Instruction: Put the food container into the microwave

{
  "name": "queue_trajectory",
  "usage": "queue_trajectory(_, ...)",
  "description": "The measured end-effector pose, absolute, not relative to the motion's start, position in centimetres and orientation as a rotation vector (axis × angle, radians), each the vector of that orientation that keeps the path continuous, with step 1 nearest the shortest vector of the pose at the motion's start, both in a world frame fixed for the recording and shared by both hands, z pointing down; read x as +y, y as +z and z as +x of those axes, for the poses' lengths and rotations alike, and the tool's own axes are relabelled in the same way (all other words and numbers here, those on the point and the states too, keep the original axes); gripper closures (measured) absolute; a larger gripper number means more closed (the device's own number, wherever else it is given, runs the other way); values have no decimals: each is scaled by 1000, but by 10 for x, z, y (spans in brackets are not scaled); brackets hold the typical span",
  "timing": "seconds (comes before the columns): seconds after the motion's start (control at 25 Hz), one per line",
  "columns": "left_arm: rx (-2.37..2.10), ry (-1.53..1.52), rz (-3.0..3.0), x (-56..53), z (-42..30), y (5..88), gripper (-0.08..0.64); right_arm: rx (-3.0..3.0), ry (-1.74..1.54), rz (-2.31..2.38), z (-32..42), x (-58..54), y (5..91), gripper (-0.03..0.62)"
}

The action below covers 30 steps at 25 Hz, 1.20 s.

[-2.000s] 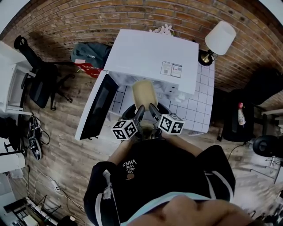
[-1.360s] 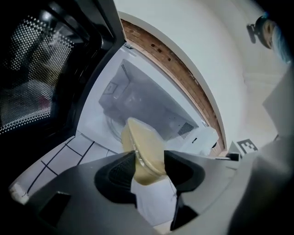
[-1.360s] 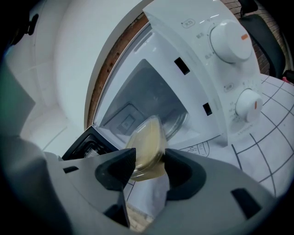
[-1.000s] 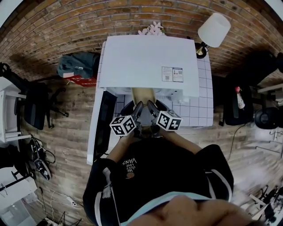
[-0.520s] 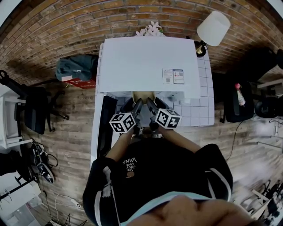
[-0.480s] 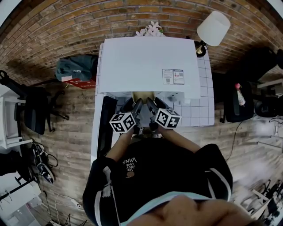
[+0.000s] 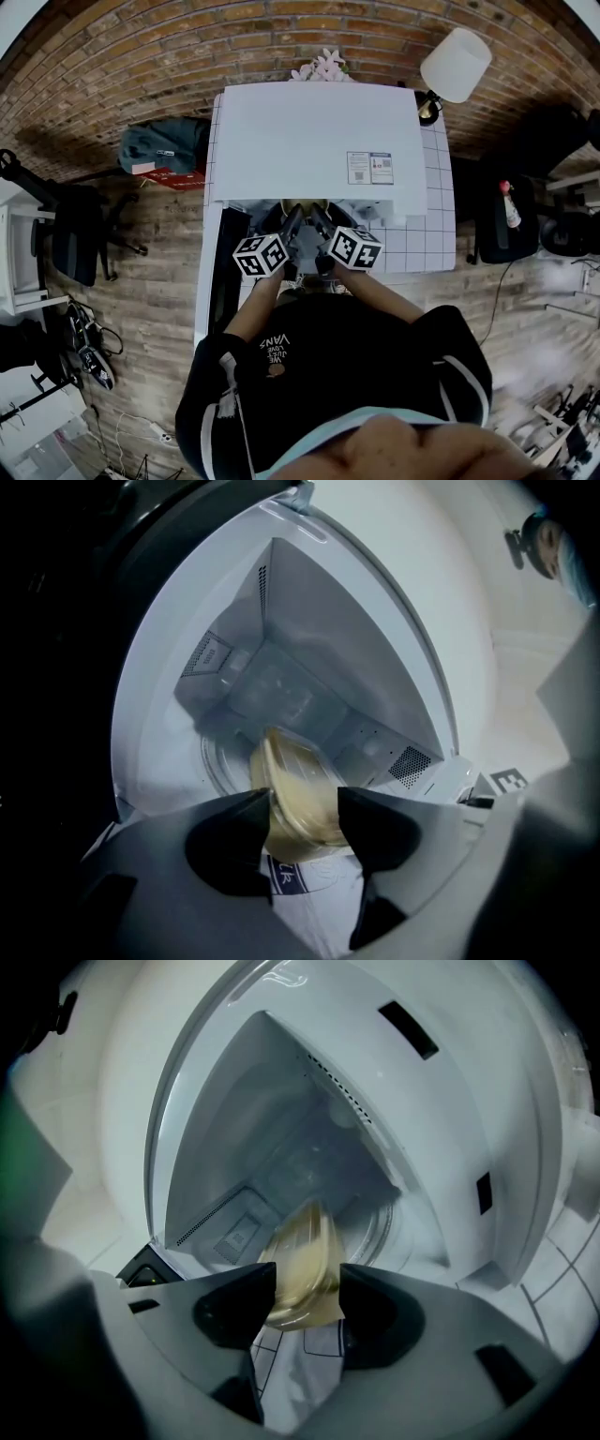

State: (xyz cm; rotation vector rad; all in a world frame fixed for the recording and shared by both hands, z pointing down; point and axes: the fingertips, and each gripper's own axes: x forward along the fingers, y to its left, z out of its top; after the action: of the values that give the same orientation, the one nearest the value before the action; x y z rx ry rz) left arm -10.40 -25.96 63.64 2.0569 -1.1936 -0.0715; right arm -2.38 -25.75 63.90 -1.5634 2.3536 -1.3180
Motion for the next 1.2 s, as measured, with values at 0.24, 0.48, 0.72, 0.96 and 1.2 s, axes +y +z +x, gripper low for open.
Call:
queue_trajectory(0.24, -1203, -109, 2050, -257, -107, 634, 311, 2361, -1276, -1556, -19, -255, 632, 377)
queue_trajectory(0.48, -1229, -114, 2031, -251, -107, 638, 293, 2396, -1276, -1559, -9, -242, 636, 377)
queue_trajectory(0.72, -1298, -70, 2032, -233, -114, 641, 293, 2454, -1282, -1541, -7, -228, 638, 377)
queue_trajectory(0.96, -1313, -23, 2056, -216, -111, 641, 295, 2552, -1273, -1519, -13, -218, 643, 380)
queue_trajectory(1.2, -1278, -9, 2070, -206, -104, 642, 314, 2617, -1264, -1527, -18, -214, 648, 421)
